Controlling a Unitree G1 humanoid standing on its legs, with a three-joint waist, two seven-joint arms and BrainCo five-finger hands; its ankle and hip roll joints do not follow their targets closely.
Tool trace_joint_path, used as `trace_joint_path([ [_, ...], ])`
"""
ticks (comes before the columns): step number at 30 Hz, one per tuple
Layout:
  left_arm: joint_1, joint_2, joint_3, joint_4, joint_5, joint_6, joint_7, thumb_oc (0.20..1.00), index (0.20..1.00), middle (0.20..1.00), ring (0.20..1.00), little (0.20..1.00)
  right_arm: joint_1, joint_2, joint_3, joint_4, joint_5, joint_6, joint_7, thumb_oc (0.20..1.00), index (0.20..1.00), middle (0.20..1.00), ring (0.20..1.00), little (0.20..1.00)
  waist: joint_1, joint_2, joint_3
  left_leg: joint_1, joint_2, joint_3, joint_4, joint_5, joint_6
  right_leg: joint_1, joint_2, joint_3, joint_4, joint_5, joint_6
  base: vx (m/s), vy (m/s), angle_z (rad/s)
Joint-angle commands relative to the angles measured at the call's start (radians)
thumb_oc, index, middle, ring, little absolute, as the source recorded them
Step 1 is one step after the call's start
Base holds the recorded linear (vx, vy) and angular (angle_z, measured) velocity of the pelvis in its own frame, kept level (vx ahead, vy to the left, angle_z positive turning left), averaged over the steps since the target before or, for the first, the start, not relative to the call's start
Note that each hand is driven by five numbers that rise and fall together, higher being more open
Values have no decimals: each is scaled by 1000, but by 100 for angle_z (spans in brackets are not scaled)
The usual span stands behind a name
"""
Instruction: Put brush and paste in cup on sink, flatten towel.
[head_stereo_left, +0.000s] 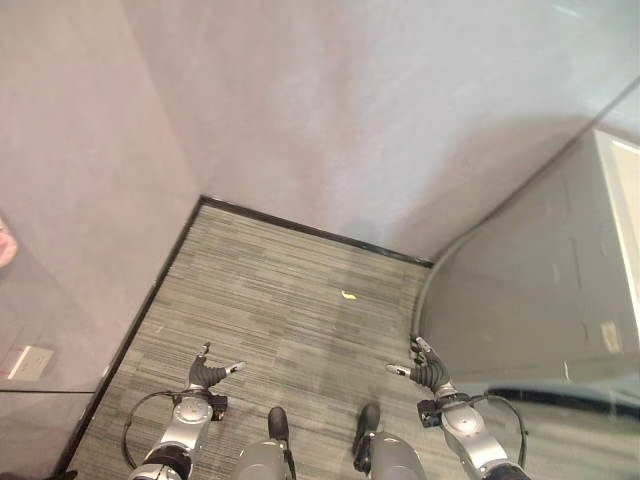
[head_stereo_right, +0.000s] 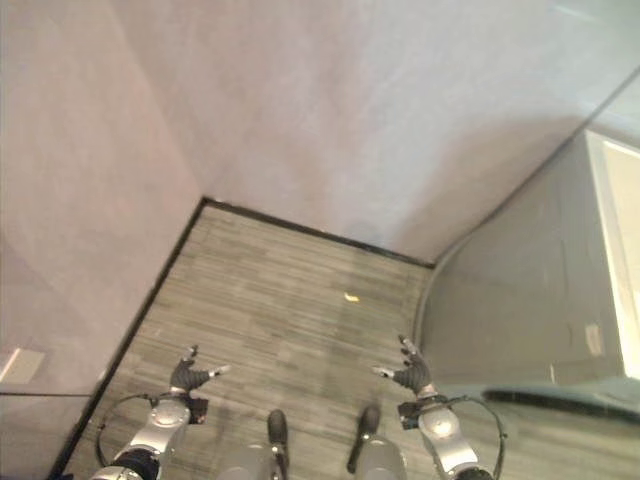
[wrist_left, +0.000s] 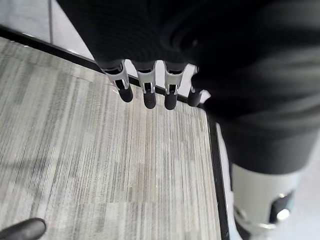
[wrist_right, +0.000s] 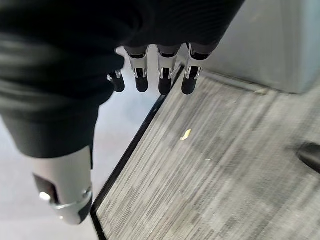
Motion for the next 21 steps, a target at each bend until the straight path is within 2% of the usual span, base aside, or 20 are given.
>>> trace_joint_path([
  [1,-1,46,-10,-61,15,-58,15,1000,1000,1000,1000,1000,-39,-40,-54,-44,8,-41,7,1000,1000,1000,1000,1000,48,-47,-15,-77,-30,17,156,-60,-44,29,-31,-18,63,52,24,133,-240,169],
  [4,27,53,19,-92,-32,-72,-3,1000,1000,1000,1000,1000,-66,-58,-73,-12,9,-45,4,1000,1000,1000,1000,1000,84,-56,-45,-80,-29,-59,129,-33,-75,96,-3,-133,35,29,14,171,-244,117],
  [6,35,57,26,-99,-38,-74,-5,1000,1000,1000,1000,1000,-71,-64,-75,-11,17,-48,10,1000,1000,1000,1000,1000,93,-57,-53,-80,-21,-75,122,-23,-85,107,7,-150,27,15,8,140,-184,87],
  [7,38,64,35,-115,-38,-74,-1,1000,1000,1000,1000,1000,-80,-70,-80,-11,27,-55,6,1000,1000,1000,1000,1000,107,-57,-56,-85,-4,-95,116,-1,-105,126,21,-189,20,-10,-4,119,-172,59],
  [9,30,69,38,-108,-39,-74,0,1000,1000,1000,1000,1000,-92,-82,-81,-5,25,-57,1,1000,1000,1000,1000,1000,110,-59,-57,-96,15,-94,127,14,-127,145,39,-217,9,-37,-19,139,-176,55],
  [10,29,68,42,-105,-40,-75,2,1000,1000,1000,1000,1000,-94,-87,-82,-5,27,-57,0,1000,1000,1000,1000,1000,107,-60,-57,-110,23,-77,150,29,-139,157,46,-228,-1,-45,-26,98,-110,67],
  [11,30,69,45,-112,-39,-76,5,1000,1000,1000,1000,1000,-89,-98,-87,-6,26,-59,-4,1000,1000,1000,1000,1000,105,-59,-49,-143,44,-16,207,56,-153,174,49,-253,-10,-49,-33,41,-93,60],
  [12,25,66,45,-117,-37,-73,5,1000,1000,1000,1000,1000,-86,-108,-93,-7,22,-57,-8,1000,1000,1000,1000,1000,91,-60,-40,-182,78,75,259,83,-151,184,50,-273,-21,-49,-38,7,-87,75],
  [13,23,64,47,-111,-34,-68,3,1000,1000,1000,1000,1000,-79,-113,-95,-7,16,-53,-10,1000,1000,1000,1000,1000,80,-63,-38,-192,117,168,261,92,-146,192,58,-284,-27,-52,-41,65,-82,100],
  [14,22,61,51,-103,-34,-66,3,1000,1000,1000,1000,1000,-73,-115,-96,-4,11,-49,-14,1000,1000,1000,1000,1000,72,-57,-40,-187,149,246,218,85,-161,215,73,-286,-45,-66,-30,114,-20,109],
  [15,25,56,55,-104,-34,-63,4,1000,1000,1000,1000,1000,-63,-116,-103,-4,7,-45,-21,1000,1000,1000,1000,1000,64,-52,-46,-190,163,322,127,107,-159,226,76,-304,-58,-66,-23,167,48,98],
  [16,26,52,56,-107,-31,-63,3,1000,1000,1000,1000,1000,-60,-115,-108,8,6,-43,-26,1000,1000,1000,1000,1000,66,-46,-54,-202,165,332,70,140,-165,235,77,-315,-66,-66,-17,174,120,54],
  [18,34,51,60,-103,-25,-61,3,1000,1000,1000,1000,1000,-57,-110,-115,18,5,-40,-28,1000,1000,1000,1000,1000,78,-38,-65,-223,160,309,19,180,-168,259,73,-327,-73,-65,-12,240,161,40],
  [19,41,50,61,-106,-21,-59,0,1000,1000,1000,1000,1000,-54,-110,-118,16,1,-39,-26,1000,1000,1000,1000,1000,78,-33,-71,-229,164,328,10,196,-171,272,60,-341,-65,-56,-4,237,217,32],
  [21,60,49,66,-108,-19,-54,-11,1000,1000,1000,1000,1000,-59,-99,-112,20,-19,-29,-19,1000,1000,1000,1000,1000,86,-29,-86,-201,142,322,4,167,-151,280,35,-341,-44,-65,0,211,254,10],
])
